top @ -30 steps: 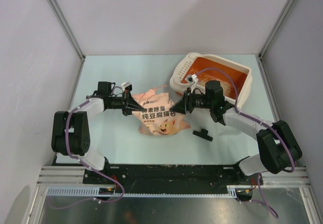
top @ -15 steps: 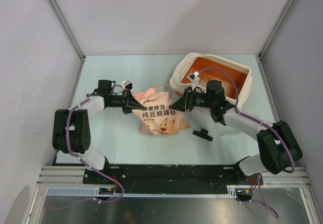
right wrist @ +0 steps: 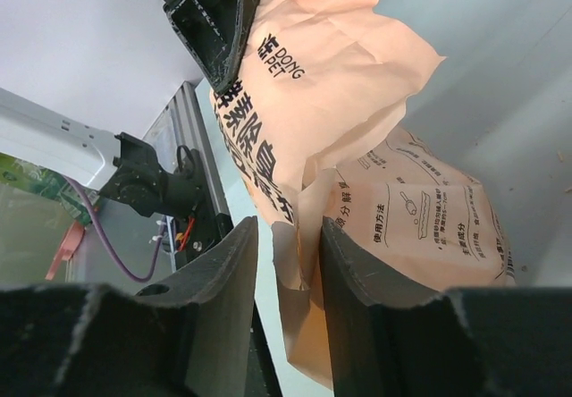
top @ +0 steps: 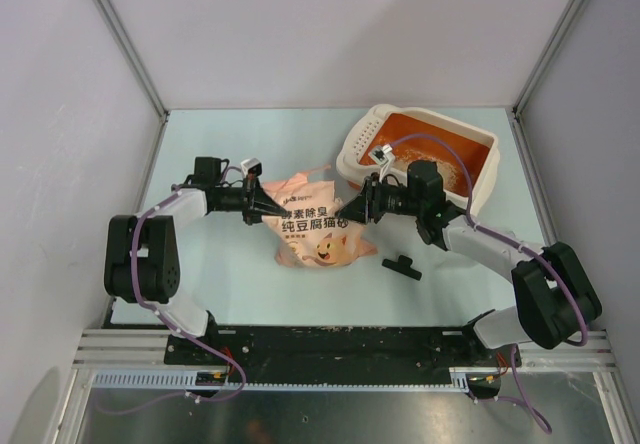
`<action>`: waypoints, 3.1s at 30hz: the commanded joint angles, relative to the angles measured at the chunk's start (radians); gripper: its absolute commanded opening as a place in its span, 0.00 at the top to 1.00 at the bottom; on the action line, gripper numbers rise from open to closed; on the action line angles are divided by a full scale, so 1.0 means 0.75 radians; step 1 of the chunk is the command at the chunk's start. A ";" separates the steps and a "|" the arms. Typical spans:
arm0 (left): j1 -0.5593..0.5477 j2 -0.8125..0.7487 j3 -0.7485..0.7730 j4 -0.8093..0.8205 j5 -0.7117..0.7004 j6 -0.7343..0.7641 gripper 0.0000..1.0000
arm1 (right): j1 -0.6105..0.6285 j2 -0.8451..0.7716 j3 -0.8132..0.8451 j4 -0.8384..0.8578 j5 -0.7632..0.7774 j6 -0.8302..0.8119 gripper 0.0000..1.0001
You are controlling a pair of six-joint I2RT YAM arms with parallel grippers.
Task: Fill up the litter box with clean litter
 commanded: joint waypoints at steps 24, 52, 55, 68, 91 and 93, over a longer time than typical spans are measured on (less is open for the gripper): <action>0.097 0.007 0.069 -0.205 0.130 -0.082 1.00 | -0.212 0.215 0.112 0.330 -0.637 0.989 1.00; -0.151 -0.820 0.227 -0.461 -0.753 1.883 0.29 | -0.189 0.297 0.201 -0.014 -0.606 0.852 1.00; -0.332 -0.801 0.243 -0.463 -0.841 2.135 0.28 | -0.181 0.301 0.203 -0.016 -0.594 0.854 1.00; -0.719 -0.495 0.237 -0.459 -0.993 2.417 0.32 | -0.187 0.288 0.203 -0.130 -0.598 0.780 1.00; -0.731 -0.343 0.255 -0.394 -1.099 2.238 0.69 | -0.228 0.294 0.203 -0.214 -0.624 0.741 1.00; -0.725 -0.349 0.257 -0.392 -1.081 2.195 0.74 | -0.253 0.280 0.203 -0.225 -0.622 0.719 1.00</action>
